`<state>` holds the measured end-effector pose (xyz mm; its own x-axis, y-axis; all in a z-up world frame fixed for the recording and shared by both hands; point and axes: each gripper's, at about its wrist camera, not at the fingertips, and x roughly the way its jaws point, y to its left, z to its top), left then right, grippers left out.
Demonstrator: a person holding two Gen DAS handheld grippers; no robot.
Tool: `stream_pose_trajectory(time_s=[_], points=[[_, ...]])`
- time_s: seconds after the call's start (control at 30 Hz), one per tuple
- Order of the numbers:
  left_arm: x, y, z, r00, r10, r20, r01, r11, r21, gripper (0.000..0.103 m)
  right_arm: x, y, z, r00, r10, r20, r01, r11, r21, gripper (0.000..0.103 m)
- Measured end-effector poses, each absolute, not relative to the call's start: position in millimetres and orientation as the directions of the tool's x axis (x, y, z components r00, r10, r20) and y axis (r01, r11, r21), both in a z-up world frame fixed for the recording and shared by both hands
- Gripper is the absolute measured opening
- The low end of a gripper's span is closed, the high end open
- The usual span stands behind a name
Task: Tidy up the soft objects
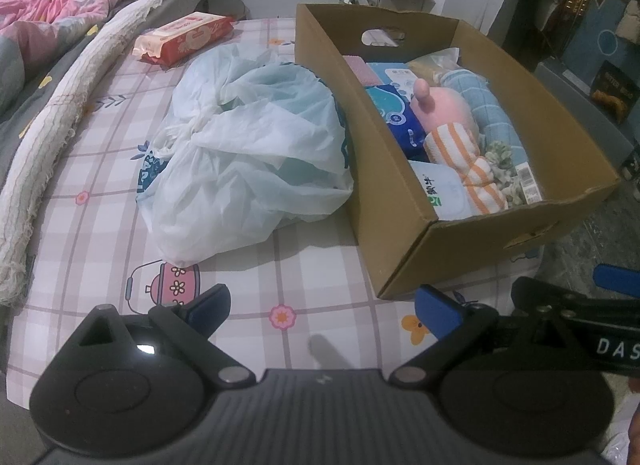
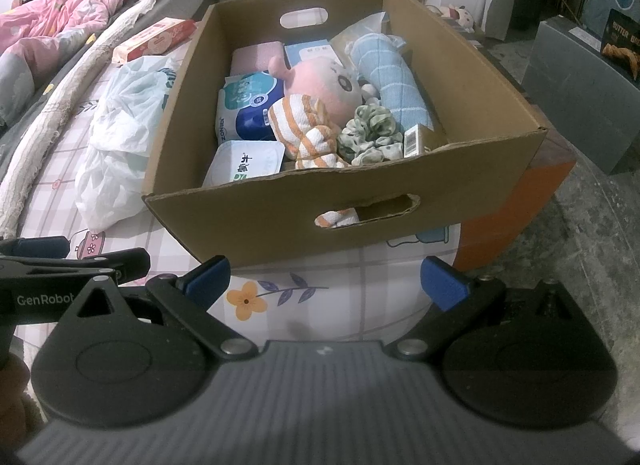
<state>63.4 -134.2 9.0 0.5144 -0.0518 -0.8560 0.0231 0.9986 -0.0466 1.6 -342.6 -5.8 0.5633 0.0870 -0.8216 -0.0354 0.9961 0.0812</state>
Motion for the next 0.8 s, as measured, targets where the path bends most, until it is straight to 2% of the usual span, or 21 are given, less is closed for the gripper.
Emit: stream_pose_trajectory(time_s=[0.8], points=[[64.1, -134.8, 9.5, 0.512, -0.052, -0.857, 0.022, 0.999, -0.047, 0.099, 2.7, -343.1, -5.3, 0.561, 0.087, -0.823, -0.037, 0.996, 0.081, 0.102]])
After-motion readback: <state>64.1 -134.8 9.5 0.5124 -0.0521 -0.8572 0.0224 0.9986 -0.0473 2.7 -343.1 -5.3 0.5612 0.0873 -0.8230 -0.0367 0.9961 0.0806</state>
